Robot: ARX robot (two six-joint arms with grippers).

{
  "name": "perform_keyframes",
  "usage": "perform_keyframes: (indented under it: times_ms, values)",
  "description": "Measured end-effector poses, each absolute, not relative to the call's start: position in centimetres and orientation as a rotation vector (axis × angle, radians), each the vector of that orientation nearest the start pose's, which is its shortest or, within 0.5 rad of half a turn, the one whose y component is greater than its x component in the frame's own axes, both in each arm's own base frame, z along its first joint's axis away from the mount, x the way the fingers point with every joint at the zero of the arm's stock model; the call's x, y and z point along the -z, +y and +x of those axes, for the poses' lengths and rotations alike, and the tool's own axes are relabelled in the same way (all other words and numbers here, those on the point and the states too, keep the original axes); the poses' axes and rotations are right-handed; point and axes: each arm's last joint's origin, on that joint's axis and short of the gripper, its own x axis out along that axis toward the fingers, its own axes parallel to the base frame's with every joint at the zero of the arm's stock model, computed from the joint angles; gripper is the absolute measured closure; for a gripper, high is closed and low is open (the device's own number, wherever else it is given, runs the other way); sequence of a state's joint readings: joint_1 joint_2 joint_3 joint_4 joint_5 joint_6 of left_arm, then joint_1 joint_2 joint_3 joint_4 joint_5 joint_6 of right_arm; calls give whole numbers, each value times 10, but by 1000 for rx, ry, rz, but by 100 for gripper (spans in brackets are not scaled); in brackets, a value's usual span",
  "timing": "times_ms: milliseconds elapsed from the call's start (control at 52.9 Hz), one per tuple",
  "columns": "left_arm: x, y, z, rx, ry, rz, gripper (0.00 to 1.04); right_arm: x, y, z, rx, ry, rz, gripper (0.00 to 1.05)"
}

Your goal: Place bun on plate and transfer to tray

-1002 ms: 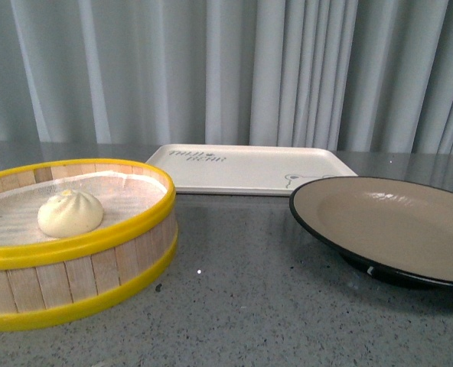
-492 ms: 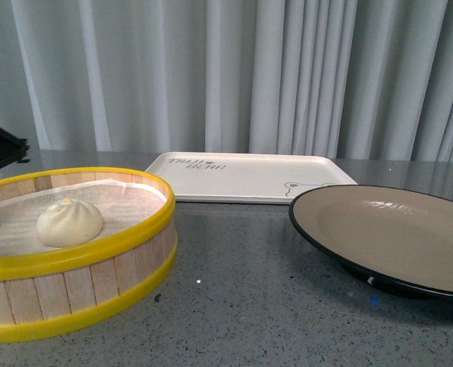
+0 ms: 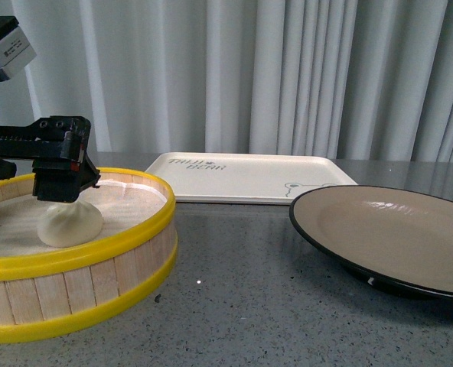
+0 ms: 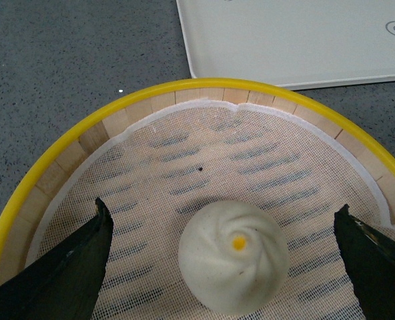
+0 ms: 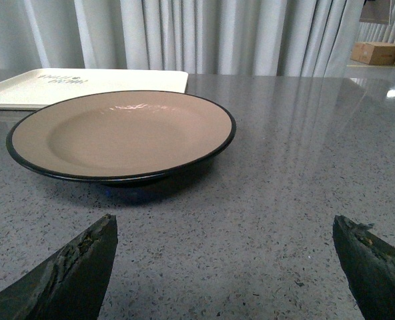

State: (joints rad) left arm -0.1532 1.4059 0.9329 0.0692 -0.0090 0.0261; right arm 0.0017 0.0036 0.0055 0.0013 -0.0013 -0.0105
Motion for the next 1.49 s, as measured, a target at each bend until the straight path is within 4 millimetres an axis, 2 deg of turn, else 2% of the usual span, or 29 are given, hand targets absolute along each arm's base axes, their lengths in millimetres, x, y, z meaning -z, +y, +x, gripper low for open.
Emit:
perform_keyframes:
  times_ms: [416, 1021, 1116, 1305, 1494]
  values:
    - [-250, -54, 336, 94, 502, 83, 7, -165, 0, 98, -3, -3, -10, 8]
    - [-244, -46, 348, 38, 567, 58, 8, -165, 0, 98, -3, -3, -10, 8]
    - [-243, -46, 348, 39, 574, 40, 23, -165, 0, 98, -3, -3, -10, 8]
    - [-242, -45, 347, 47, 588, 24, 61, -165, 0, 98, -3, -3, -10, 8]
    - [-247, -46, 344, 40, 575, 17, 84, -165, 0, 98, -3, -3, -10, 8]
